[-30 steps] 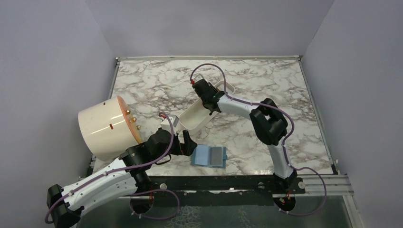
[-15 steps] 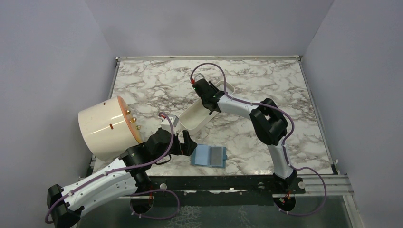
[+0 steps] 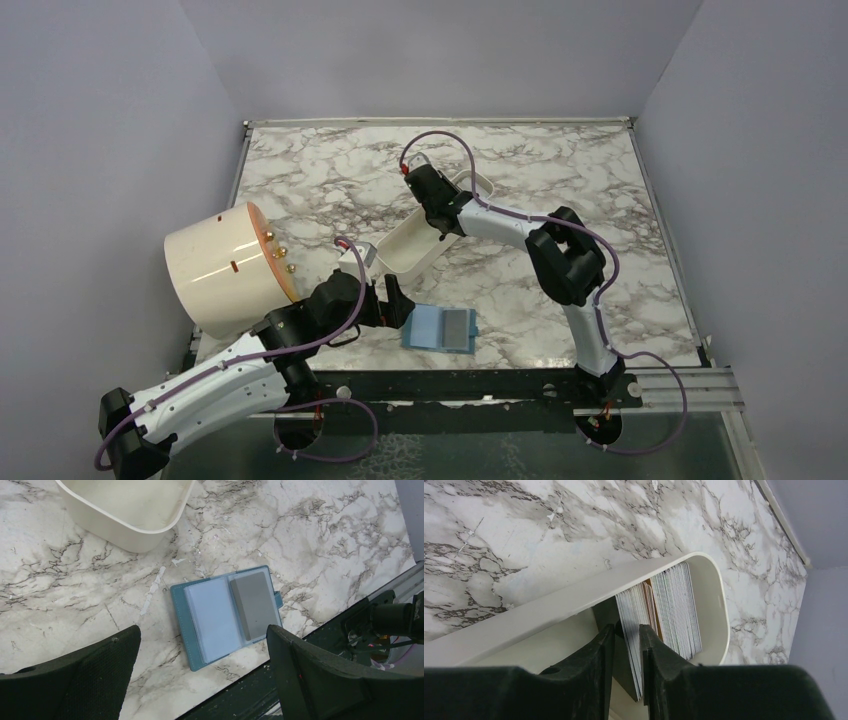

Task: Put the credit cards into the card holder
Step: Pick up the credit card from the storage box.

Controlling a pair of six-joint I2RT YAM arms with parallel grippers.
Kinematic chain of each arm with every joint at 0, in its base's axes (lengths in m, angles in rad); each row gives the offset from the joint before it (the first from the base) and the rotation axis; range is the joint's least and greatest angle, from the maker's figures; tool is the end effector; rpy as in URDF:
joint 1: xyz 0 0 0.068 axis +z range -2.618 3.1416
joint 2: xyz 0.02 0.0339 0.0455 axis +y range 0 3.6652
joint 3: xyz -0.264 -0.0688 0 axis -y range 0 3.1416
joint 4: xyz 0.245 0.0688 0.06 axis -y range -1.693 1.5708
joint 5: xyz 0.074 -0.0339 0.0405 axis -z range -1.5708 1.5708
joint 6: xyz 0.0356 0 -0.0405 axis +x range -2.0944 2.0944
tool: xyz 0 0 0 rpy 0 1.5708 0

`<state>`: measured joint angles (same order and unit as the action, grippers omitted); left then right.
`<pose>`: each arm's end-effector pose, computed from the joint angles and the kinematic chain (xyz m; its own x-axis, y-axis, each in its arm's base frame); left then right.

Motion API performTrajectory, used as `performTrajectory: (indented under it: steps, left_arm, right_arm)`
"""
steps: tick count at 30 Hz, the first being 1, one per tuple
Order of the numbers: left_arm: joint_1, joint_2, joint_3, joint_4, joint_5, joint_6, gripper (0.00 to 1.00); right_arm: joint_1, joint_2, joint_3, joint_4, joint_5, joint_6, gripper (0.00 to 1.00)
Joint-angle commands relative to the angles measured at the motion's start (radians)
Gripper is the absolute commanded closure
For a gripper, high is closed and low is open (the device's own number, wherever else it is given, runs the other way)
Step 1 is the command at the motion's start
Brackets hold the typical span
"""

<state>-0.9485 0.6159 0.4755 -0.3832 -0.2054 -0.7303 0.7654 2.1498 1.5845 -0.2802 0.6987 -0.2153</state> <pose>0.0932 -0.1175 0.2367 -0.6791 -0.1738 -0.7132 0.3215 0.8031 -0.5017 0.3553 0.3096 0.1781 -0.4796 -0.6876 -0.5452 -0.3329 0.7174 -0.6119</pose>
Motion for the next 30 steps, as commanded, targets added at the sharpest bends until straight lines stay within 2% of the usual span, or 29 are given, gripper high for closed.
performTrajectory:
  steps: [1,11,19,30]
  left_arm:
    - [0.002,-0.004,0.000,0.012,0.009,0.003,0.01]
    - [0.001,-0.003,-0.001,0.014,0.009,0.003,0.01]
    - [0.002,0.009,0.003,0.012,0.018,0.005,0.01]
    - [0.001,0.032,-0.003,0.015,0.026,-0.008,0.01]
  right_arm:
    - [-0.003,-0.013,-0.006,0.052,0.026,-0.007,0.78]
    - [-0.003,-0.033,-0.008,0.046,0.018,-0.005,0.90]
    - [-0.003,-0.113,-0.054,-0.011,-0.075,0.079,0.99]
    - [-0.003,-0.184,-0.108,0.016,-0.183,0.085,0.99]
